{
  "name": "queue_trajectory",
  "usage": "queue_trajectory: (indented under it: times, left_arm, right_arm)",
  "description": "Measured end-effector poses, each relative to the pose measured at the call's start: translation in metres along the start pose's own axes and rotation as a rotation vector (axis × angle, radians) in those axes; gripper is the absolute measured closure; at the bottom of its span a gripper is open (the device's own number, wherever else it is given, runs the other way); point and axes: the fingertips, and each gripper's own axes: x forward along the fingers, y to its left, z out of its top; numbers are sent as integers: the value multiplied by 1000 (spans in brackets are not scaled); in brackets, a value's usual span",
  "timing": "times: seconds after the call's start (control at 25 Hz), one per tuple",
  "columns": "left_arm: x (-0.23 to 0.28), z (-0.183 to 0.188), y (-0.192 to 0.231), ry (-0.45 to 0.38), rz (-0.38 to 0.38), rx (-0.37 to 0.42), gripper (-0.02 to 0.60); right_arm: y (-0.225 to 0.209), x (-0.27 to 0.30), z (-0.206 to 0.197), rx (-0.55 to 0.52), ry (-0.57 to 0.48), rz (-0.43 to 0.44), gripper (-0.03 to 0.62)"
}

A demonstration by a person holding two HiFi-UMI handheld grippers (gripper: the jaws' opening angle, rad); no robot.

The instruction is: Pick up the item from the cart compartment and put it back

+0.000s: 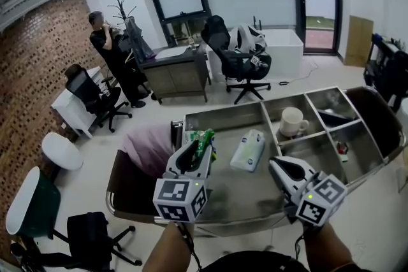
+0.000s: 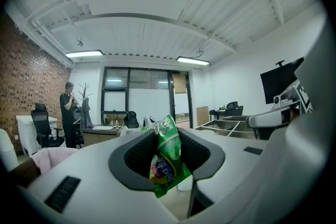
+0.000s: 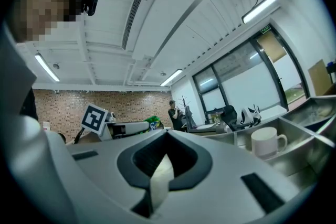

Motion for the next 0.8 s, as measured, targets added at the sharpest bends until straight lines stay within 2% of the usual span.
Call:
queue_trajectory:
  times: [0.52,0.8]
  left_arm:
    - [-51,8,-28,-49,-6,50,451]
    - [-81,1,-31,-87,26,38,449]
  right_arm:
    - [10,-6,-1,-4,-1,2,577]
    - [9,-10,-3,-4,3,-6,577]
